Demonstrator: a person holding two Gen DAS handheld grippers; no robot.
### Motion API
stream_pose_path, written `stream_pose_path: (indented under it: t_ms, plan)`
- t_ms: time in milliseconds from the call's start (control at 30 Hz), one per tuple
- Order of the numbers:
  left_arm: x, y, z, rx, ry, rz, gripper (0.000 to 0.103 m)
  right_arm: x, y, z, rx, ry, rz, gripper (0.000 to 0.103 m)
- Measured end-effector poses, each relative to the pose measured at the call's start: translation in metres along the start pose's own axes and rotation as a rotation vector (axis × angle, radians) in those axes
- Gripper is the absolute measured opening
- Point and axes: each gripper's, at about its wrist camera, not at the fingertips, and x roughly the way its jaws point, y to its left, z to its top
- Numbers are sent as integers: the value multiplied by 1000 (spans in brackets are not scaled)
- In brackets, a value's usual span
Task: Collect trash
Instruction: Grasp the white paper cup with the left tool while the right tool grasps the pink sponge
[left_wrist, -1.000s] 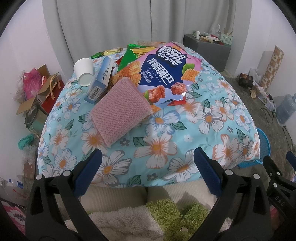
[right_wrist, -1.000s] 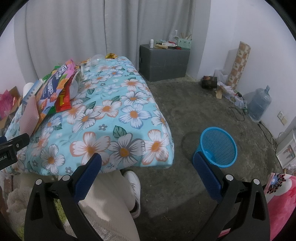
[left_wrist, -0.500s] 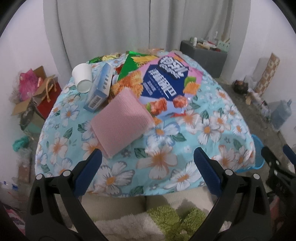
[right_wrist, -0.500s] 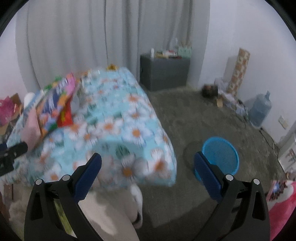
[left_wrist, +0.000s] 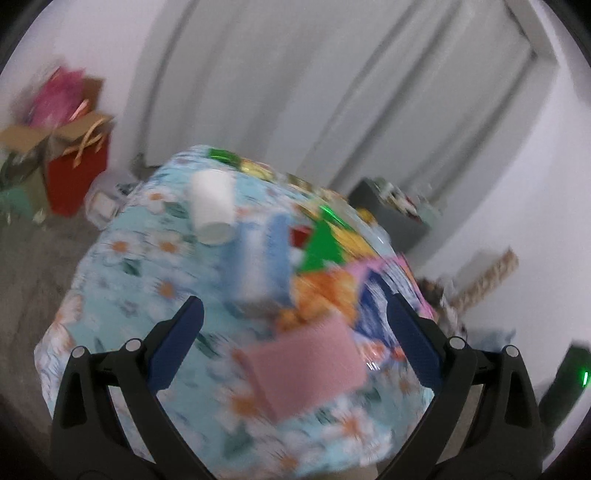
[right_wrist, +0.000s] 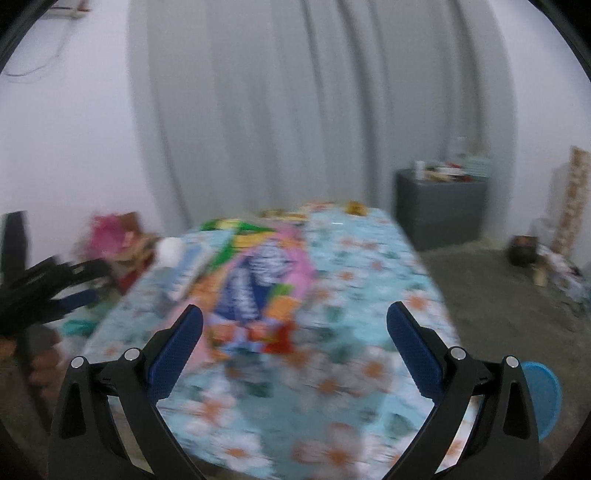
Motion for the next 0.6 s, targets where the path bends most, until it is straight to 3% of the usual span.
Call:
stream_pose_path:
  t_ms: [167, 233, 433, 600]
  plan:
    - [27, 49, 37, -142, 23, 0, 94, 28, 31, -4, -42, 95, 164, 97]
    - [45, 61, 52, -162, 37, -6, 94, 41, 42, -5, -59, 137, 205, 91]
    - [106, 82, 73, -199, 122, -40, 94, 83, 59, -9, -69, 265, 234, 78]
    - [145, 87, 76, -181, 180, -3, 93, 118, 60, -12, -61, 361, 246, 71]
